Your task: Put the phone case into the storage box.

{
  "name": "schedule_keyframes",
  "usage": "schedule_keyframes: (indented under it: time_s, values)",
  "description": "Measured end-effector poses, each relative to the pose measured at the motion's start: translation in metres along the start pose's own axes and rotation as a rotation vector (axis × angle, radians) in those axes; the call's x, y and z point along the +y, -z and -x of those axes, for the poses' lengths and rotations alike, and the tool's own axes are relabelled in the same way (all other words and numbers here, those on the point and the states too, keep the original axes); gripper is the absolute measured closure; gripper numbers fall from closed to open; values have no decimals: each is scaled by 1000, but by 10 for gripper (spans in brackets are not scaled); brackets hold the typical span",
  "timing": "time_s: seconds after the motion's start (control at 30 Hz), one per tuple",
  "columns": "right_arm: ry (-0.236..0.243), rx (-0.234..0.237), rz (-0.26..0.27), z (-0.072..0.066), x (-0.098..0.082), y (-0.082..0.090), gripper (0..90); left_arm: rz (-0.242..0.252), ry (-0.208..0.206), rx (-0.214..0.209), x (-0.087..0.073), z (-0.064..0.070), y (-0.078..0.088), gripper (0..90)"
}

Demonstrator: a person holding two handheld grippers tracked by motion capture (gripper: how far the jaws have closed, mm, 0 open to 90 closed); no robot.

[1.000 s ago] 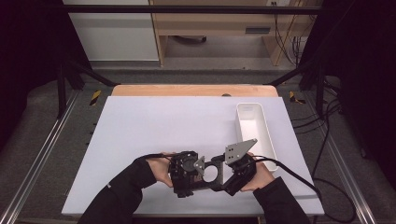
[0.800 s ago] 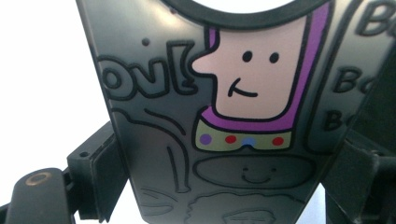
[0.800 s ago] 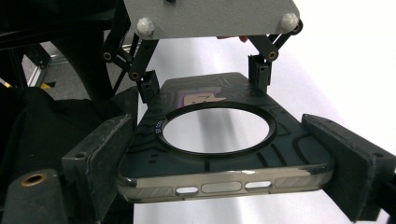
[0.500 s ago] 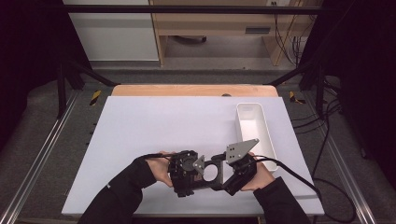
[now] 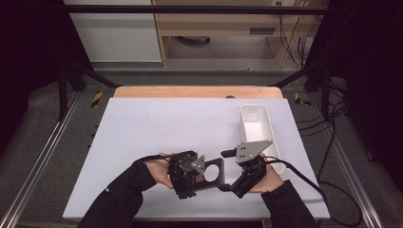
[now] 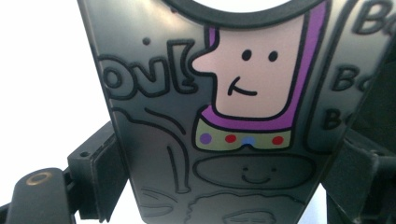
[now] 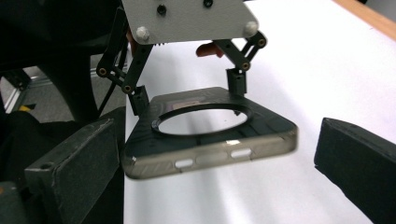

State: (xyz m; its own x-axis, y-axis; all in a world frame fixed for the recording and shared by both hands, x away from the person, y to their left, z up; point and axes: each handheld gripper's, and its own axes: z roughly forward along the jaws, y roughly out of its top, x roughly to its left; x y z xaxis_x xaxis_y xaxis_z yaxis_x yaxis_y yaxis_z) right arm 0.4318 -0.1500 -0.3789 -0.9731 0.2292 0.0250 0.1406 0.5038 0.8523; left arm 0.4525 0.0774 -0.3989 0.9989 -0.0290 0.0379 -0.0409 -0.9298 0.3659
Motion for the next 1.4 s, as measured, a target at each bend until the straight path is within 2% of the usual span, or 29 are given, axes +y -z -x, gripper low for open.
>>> schedule_keyframes:
  time_s: [0.23,0.5,0.73,1.0,1.4]
  values:
    - [-20,-23,34,3,-3,9,1,44,20,9,-11,0,4,117]
    - [-33,-33,63,4,-9,13,1,163,57,24,-23,3,11,117]
    - [-46,-31,82,4,-13,9,1,243,80,44,-33,5,13,117]
    - [-46,-13,101,2,-15,3,1,310,101,28,-41,6,11,117]
    - [-43,4,124,-1,-16,-1,1,381,99,-1,-37,6,5,117]
